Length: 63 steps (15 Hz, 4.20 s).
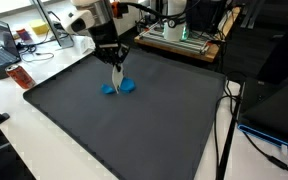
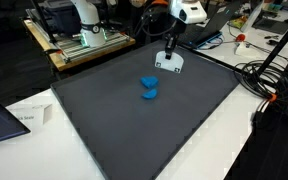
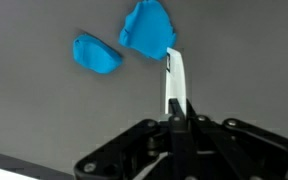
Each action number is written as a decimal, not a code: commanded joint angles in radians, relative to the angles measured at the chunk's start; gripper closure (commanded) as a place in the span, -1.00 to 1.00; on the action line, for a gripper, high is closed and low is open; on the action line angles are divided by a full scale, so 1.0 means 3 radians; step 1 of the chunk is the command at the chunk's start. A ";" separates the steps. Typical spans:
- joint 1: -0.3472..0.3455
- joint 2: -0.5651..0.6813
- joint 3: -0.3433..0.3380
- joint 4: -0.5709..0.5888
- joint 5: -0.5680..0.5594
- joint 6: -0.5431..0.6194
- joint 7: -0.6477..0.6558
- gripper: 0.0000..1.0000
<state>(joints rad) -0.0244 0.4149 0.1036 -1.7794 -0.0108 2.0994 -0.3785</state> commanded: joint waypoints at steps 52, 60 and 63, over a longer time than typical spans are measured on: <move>-0.0860 -0.0050 -0.0380 -0.1253 0.3534 0.0454 -0.2349 0.98; -0.0588 -0.0495 -0.0469 -0.1720 0.3641 0.1116 -0.2107 0.98; -0.0471 -0.0625 -0.0480 -0.1864 0.3553 0.1427 -0.1883 0.98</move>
<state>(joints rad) -0.2096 0.2998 -0.0229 -2.2650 1.0548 2.4476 -0.9989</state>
